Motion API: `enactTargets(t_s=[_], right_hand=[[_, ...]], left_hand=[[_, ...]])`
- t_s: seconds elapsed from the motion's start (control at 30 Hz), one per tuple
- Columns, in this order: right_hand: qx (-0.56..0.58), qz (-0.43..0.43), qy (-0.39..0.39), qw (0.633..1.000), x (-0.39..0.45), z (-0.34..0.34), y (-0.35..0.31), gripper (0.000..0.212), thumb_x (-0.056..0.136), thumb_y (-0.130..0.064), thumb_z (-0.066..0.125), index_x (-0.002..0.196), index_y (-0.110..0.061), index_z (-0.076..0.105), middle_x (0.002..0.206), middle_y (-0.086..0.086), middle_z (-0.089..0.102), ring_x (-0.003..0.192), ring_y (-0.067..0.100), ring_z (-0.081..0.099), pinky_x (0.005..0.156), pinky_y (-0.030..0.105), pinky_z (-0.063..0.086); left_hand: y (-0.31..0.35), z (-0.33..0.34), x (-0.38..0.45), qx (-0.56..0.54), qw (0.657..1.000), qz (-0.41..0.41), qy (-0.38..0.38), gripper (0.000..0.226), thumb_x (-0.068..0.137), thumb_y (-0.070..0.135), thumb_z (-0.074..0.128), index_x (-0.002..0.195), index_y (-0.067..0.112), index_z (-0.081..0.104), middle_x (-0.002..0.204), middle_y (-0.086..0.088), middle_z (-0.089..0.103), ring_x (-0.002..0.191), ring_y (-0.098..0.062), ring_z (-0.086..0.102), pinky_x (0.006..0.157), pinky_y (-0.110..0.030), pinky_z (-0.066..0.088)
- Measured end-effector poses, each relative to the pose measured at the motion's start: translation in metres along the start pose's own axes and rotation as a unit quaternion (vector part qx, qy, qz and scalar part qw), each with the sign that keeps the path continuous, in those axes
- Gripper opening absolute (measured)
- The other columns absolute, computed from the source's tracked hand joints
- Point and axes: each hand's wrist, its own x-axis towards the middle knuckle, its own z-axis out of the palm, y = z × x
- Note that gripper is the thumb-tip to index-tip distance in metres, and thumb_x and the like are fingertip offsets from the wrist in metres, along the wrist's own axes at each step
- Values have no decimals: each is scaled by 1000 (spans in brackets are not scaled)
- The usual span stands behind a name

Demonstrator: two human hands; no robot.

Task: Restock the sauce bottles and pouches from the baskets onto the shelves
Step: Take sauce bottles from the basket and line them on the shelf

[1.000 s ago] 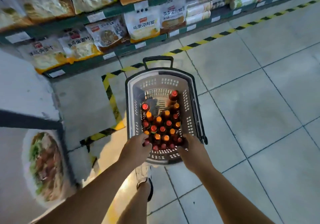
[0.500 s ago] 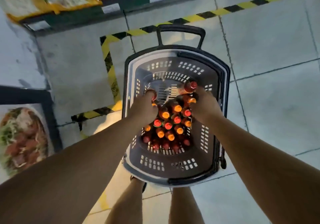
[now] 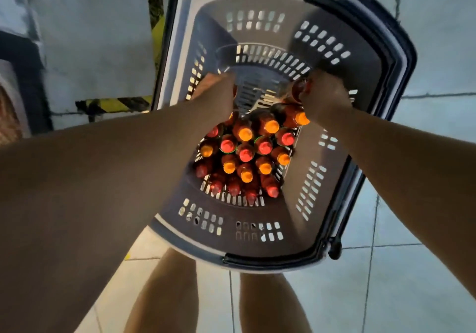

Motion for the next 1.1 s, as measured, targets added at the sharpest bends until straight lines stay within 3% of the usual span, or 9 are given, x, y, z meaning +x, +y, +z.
enactTargets(t_s=[0.1, 0.23, 0.33, 0.4, 0.5, 0.6, 0.83, 0.97, 1.1], right_hand=[[-4, 16, 6, 1000, -1, -4, -3, 21, 102, -13, 60, 116, 0, 68, 114, 17, 70, 106, 32, 70, 87, 39, 60], [197, 56, 77, 976, -37, -25, 0, 20, 99, -18, 60, 117, -11, 66, 109, 18, 72, 98, 34, 69, 78, 32, 53], [298, 62, 136, 943, -93, -54, 4, 18, 93, -23, 67, 111, -22, 67, 90, -10, 71, 73, -4, 63, 59, 4, 40], [380, 75, 161, 908, -138, -77, 3, 15, 88, -28, 71, 102, -29, 67, 76, -23, 66, 70, -14, 61, 53, 0, 38], [459, 112, 185, 862, -212, -111, -3, 15, 83, -40, 71, 95, -32, 67, 79, -16, 72, 68, 1, 69, 56, 17, 51], [464, 124, 192, 856, -286, -133, -16, 18, 85, -47, 71, 99, -37, 67, 82, -11, 75, 72, 7, 72, 60, 30, 54], [550, 107, 217, 799, -436, -154, -66, 21, 88, -12, 78, 102, -27, 73, 81, 1, 78, 68, 19, 76, 63, 16, 58], [522, 45, 208, 826, -504, -152, -84, 30, 83, -15, 82, 110, -25, 73, 81, -1, 78, 66, 17, 77, 65, 32, 62], [477, -17, 177, 861, -581, -172, -97, 35, 80, -33, 84, 113, -31, 73, 81, -9, 78, 71, 7, 75, 72, 22, 57]], left_hand=[[0, -3, -4, 9, 1000, 0, 29, 40, 100, 2, 53, 138, 12, 53, 114, -14, 64, 91, -26, 60, 59, -26, 39], [3, -22, -35, -44, 995, 9, 84, 35, 102, 14, 57, 137, 20, 59, 110, -11, 68, 90, -21, 62, 69, -24, 43], [8, -48, -74, -164, 979, -21, 123, 29, 97, 31, 67, 126, 30, 67, 109, -3, 73, 93, -20, 67, 77, -25, 51], [9, -67, -110, -270, 951, -44, 141, 28, 94, 38, 70, 121, 34, 68, 105, 3, 74, 90, -16, 71, 77, -29, 58], [7, -97, -178, -421, 895, -45, 142, 23, 93, 36, 72, 116, 36, 68, 92, 4, 76, 74, -11, 74, 61, -27, 57], [-2, -122, -254, -479, 866, -29, 142, 23, 95, 32, 72, 116, 40, 68, 88, 2, 77, 73, -12, 76, 62, -24, 59], [-50, -158, -428, -489, 859, -37, 144, 43, 90, 53, 70, 129, 35, 64, 102, 5, 76, 87, -20, 76, 76, -46, 63], [-75, -163, -531, -511, 836, -40, 198, 54, 88, 53, 75, 133, 26, 64, 105, -4, 77, 86, -26, 78, 76, -34, 63], [-88, -162, -642, -502, 825, -79, 248, 54, 85, 49, 77, 130, 23, 65, 99, -8, 77, 81, -26, 77, 73, -27, 61]])
